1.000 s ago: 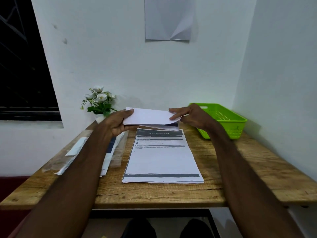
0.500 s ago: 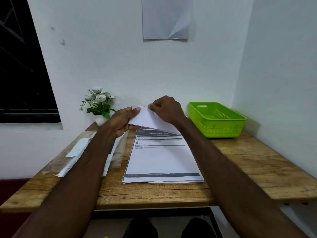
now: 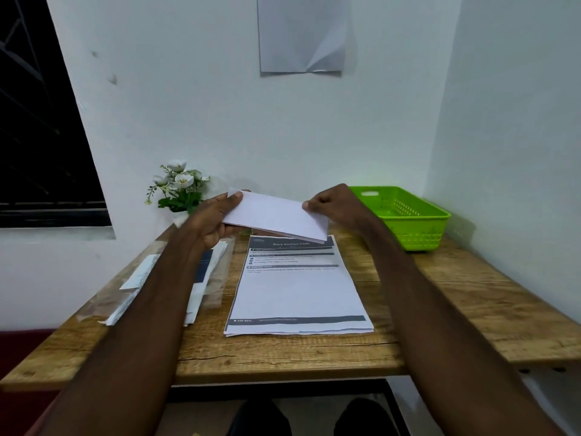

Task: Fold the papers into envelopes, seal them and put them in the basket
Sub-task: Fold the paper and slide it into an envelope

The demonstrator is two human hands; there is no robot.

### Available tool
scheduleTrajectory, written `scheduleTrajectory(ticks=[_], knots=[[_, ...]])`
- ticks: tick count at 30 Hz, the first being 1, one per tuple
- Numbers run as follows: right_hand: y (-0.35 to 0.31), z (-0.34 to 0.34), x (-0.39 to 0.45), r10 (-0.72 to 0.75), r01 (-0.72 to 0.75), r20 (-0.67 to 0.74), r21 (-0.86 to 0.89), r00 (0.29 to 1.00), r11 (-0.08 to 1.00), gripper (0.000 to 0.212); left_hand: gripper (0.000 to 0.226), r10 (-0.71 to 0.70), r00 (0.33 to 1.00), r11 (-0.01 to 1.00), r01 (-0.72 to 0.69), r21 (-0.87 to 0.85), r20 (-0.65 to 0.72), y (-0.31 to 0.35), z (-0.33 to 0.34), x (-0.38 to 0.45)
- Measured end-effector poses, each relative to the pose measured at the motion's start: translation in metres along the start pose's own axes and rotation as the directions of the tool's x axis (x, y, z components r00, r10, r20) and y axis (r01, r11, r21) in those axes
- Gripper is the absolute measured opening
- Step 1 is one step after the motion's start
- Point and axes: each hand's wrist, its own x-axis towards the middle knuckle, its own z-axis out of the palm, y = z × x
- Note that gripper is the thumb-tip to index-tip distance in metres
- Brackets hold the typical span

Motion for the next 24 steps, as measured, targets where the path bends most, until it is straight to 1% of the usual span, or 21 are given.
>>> scheduleTrajectory(ticks=[4, 7, 11, 14, 16, 19, 21, 24], knots=[[0.006, -0.015, -0.005, 0.065, -0.058, -0.058, 0.116, 0.996, 0.992, 0.026, 0.014, -0.029, 0.999, 1.0, 0.029, -0.01, -0.019, 0.001, 0.0, -0.002], [0.009, -0.018, -0.004, 0.124, -0.115, -0.067, 0.121, 0.99, 0.986, 0.031, 0.013, -0.05, 0.998, 0.999, 0.05, -0.003, -0.036, 0.002, -0.001, -0.001], [0.015, -0.016, -0.004, 0.164, -0.15, -0.084, 0.16, 0.983, 0.976, 0.035, 0.011, -0.096, 0.995, 0.995, 0.096, 0.013, -0.027, 0.003, -0.005, 0.0], [0.02, -0.017, -0.004, 0.194, -0.17, -0.1, 0.205, 0.976, 0.964, 0.033, 0.01, -0.122, 0.992, 0.99, 0.124, 0.06, -0.033, 0.002, -0.008, 0.001], [0.021, -0.019, -0.005, 0.227, -0.212, -0.055, 0.208, 0.972, 0.955, 0.031, 0.01, -0.133, 0.988, 0.983, 0.141, 0.119, -0.075, 0.0, -0.009, 0.002], [0.023, -0.02, -0.008, 0.297, -0.299, 0.031, 0.12, 0.954, 0.947, 0.029, 0.016, -0.145, 0.976, 0.951, 0.182, 0.249, -0.16, -0.007, -0.01, 0.001], [0.023, -0.018, -0.009, 0.338, -0.34, 0.043, 0.033, 0.94, 0.94, 0.022, 0.024, -0.122, 0.976, 0.898, 0.186, 0.398, -0.181, -0.013, -0.01, 0.001], [0.022, -0.01, -0.012, 0.379, -0.372, 0.046, -0.116, 0.924, 0.921, 0.025, 0.026, -0.073, 0.976, 0.804, 0.181, 0.567, -0.207, -0.023, -0.009, 0.002]])
